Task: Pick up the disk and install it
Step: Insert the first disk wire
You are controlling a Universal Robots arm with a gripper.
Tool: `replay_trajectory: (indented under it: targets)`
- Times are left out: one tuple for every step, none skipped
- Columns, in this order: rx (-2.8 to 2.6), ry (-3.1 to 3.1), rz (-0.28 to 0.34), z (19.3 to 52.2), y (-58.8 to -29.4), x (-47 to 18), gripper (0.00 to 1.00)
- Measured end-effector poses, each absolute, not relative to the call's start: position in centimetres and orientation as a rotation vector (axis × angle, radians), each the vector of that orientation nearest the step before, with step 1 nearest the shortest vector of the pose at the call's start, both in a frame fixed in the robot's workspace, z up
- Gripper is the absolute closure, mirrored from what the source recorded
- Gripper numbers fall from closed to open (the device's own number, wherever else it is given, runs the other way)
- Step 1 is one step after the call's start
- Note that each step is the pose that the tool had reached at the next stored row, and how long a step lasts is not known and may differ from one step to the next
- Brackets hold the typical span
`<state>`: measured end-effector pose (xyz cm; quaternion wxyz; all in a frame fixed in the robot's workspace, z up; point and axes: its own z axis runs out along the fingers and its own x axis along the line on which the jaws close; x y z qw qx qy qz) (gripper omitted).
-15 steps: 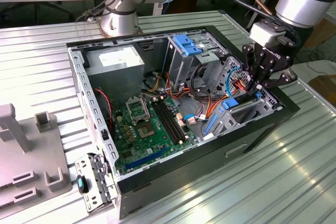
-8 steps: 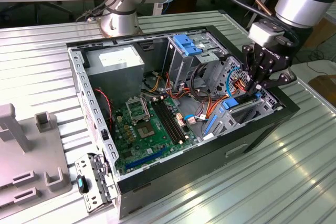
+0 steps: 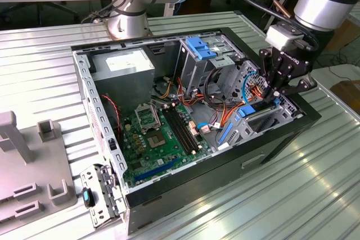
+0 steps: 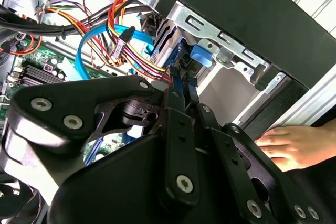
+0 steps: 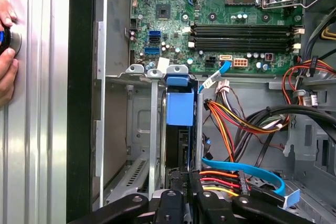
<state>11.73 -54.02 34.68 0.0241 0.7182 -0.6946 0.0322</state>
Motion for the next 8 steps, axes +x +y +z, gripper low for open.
replay_trajectory:
  targets:
    - [2.222, -2.149, 0.100, 34.66, -54.02, 11.73, 0.84]
    - [2.222, -2.149, 0.100, 34.64, -54.02, 11.73, 0.84]
    - [2.222, -2.149, 0.100, 34.63, -54.02, 11.73, 0.84]
    - [2.222, -2.149, 0.100, 34.63, -54.02, 11.73, 0.84]
    - [2.223, -2.150, 0.099, 34.62, -54.02, 11.73, 0.84]
    - [2.222, -2.149, 0.099, 34.62, -54.02, 11.73, 0.84]
    - [2.223, -2.150, 0.099, 34.62, -54.02, 11.73, 0.84]
    - [2.222, -2.150, 0.099, 34.62, -54.02, 11.73, 0.84]
